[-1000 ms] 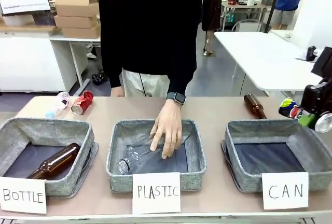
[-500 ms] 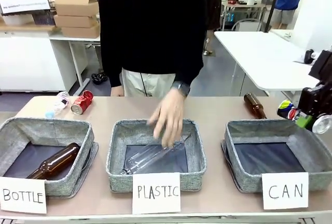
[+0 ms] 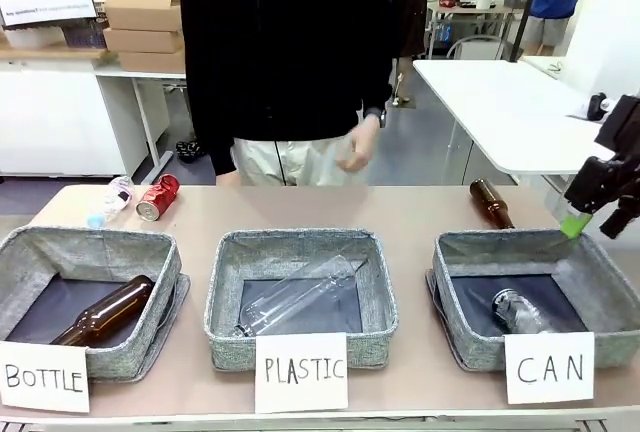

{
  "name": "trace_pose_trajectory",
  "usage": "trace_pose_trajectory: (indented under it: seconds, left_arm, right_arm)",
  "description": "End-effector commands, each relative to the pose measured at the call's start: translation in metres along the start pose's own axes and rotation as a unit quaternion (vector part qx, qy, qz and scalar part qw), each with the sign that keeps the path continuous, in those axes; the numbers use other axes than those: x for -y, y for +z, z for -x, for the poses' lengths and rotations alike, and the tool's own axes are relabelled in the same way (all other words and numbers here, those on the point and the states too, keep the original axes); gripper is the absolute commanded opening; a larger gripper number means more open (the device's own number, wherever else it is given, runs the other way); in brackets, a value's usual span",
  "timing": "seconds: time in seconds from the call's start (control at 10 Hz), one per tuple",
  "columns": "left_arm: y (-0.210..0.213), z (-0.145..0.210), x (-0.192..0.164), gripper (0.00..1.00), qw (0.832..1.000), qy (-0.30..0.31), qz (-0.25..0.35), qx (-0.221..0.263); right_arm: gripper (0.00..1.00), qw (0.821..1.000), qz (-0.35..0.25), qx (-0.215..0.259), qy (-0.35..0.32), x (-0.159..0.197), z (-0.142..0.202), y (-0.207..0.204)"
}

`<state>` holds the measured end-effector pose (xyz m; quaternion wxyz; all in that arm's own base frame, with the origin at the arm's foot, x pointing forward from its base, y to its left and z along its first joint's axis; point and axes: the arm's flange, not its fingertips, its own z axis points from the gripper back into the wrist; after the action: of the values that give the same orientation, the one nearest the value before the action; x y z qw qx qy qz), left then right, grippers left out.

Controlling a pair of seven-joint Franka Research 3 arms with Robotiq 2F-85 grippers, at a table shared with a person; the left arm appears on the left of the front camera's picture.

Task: Sort the can waste into the basket.
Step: Pick up the can waste from the table and place it in the right Fabric basket.

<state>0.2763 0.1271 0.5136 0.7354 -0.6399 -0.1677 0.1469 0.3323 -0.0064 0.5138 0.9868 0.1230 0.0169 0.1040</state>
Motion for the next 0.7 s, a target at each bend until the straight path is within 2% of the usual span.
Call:
trace_pose_trajectory:
  seconds: [0.0, 0.3, 0.4, 0.5, 0.6]
  left_arm:
    - [0.001, 0.002, 0.0, 1.0, 1.0, -0.009, 0.002, -0.003]
    - [0.001, 0.002, 0.0, 1.0, 1.0, -0.009, 0.002, -0.003]
    - [0.001, 0.002, 0.0, 1.0, 1.0, -0.009, 0.002, -0.003]
    - [0.001, 0.002, 0.0, 1.0, 1.0, -0.009, 0.002, -0.003]
    - [0.001, 0.002, 0.0, 1.0, 1.0, -0.009, 0.002, -0.003]
  right_arm:
    - [1.0, 1.0, -0.014, 0.02, 0.002, 0.005, -0.003, 0.005]
    - [1.0, 0.999, -0.034, 0.041, 0.003, 0.009, -0.006, 0.007]
    - [1.0, 0.995, -0.072, 0.062, 0.02, 0.01, -0.006, 0.011]
    - [1.0, 0.976, -0.167, 0.118, 0.078, 0.01, -0.003, 0.024]
    - [1.0, 0.877, -0.433, 0.197, 0.062, 0.005, 0.004, 0.053]
